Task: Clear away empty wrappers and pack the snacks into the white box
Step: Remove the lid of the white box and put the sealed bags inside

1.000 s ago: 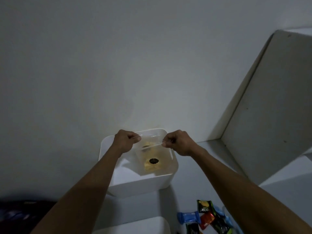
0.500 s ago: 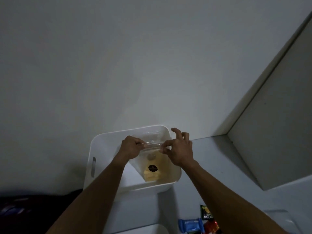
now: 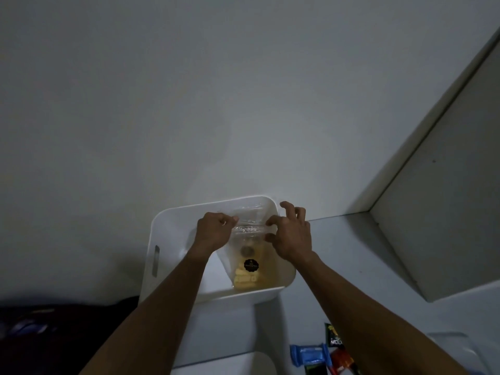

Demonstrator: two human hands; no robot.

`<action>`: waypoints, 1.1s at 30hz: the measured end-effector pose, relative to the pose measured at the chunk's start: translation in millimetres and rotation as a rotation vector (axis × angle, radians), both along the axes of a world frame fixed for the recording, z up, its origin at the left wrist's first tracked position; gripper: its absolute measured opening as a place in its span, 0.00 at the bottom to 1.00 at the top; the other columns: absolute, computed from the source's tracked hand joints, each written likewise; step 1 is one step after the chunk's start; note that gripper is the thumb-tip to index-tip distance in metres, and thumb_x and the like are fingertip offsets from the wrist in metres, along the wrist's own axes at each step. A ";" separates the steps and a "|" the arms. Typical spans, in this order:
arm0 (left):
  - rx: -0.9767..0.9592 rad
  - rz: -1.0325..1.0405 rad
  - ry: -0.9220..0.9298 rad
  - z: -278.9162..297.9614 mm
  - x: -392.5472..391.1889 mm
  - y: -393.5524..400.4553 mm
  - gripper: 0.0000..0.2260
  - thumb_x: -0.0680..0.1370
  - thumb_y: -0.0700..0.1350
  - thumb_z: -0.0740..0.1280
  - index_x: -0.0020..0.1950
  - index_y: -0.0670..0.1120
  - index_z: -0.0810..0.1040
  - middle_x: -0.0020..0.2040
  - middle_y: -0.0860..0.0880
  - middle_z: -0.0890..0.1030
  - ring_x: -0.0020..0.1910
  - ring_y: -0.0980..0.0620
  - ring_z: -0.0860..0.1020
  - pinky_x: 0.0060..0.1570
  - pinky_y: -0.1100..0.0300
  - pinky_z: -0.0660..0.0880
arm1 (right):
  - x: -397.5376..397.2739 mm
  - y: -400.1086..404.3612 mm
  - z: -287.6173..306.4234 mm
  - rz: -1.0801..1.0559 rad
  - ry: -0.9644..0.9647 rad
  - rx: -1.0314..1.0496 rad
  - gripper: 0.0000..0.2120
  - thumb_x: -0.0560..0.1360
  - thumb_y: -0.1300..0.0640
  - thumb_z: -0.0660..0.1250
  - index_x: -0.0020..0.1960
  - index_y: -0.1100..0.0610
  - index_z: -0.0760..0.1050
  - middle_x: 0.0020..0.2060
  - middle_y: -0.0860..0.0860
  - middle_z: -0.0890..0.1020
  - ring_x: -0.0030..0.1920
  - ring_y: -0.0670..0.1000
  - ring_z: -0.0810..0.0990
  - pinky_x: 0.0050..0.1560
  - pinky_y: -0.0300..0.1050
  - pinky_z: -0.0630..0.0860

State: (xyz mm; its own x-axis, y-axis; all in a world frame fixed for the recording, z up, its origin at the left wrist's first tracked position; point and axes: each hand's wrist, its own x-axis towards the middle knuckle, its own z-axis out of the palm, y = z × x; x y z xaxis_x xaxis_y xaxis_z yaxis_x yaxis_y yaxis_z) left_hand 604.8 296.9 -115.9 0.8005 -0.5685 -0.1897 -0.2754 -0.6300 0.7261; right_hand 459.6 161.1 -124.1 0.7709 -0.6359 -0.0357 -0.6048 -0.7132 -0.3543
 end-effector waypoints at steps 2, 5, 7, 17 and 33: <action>-0.015 0.012 0.002 4.8 -3.2 4.1 0.15 0.77 0.55 0.68 0.50 0.45 0.86 0.53 0.46 0.84 0.55 0.47 0.80 0.61 0.53 0.74 | -2.4 1.6 2.0 -0.004 -0.013 0.005 0.21 0.72 0.46 0.73 0.64 0.47 0.77 0.75 0.51 0.61 0.73 0.58 0.56 0.66 0.59 0.68; -0.038 0.040 0.005 17.0 -10.0 13.8 0.15 0.76 0.55 0.69 0.50 0.45 0.86 0.54 0.46 0.84 0.57 0.47 0.79 0.62 0.53 0.73 | -8.6 5.1 10.5 -0.010 -0.038 0.011 0.22 0.72 0.45 0.73 0.65 0.47 0.75 0.74 0.51 0.62 0.73 0.58 0.57 0.66 0.59 0.69; -0.055 0.044 -0.001 29.6 -16.9 22.0 0.15 0.77 0.56 0.69 0.51 0.45 0.85 0.55 0.47 0.84 0.57 0.47 0.79 0.63 0.51 0.73 | -15.2 8.5 22.1 -0.022 -0.057 0.018 0.23 0.72 0.45 0.73 0.66 0.47 0.75 0.74 0.51 0.63 0.73 0.57 0.58 0.66 0.59 0.69; -0.215 0.061 -0.128 84.8 -89.3 44.2 0.18 0.74 0.55 0.72 0.57 0.45 0.83 0.51 0.46 0.84 0.51 0.48 0.81 0.60 0.53 0.75 | -110.9 25.9 99.2 -0.144 -0.270 0.131 0.21 0.76 0.49 0.70 0.67 0.53 0.74 0.66 0.56 0.73 0.65 0.56 0.73 0.61 0.47 0.70; -0.271 -0.079 -0.005 30.4 -371.5 -51.5 0.16 0.75 0.51 0.71 0.60 0.44 0.80 0.53 0.44 0.82 0.49 0.50 0.79 0.54 0.59 0.75 | -430.0 -63.0 56.0 -0.518 -0.380 0.240 0.17 0.76 0.51 0.70 0.63 0.53 0.77 0.55 0.54 0.82 0.51 0.51 0.80 0.54 0.45 0.76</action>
State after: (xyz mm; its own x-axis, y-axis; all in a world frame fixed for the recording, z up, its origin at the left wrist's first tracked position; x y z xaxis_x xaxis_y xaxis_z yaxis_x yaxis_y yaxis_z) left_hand 233.4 245.4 -85.5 0.7521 -0.6588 -0.0183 -0.3204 -0.3898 0.8634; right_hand 29.6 98.1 -68.1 0.3566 -0.9342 -0.0088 -0.6488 -0.2408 -0.7218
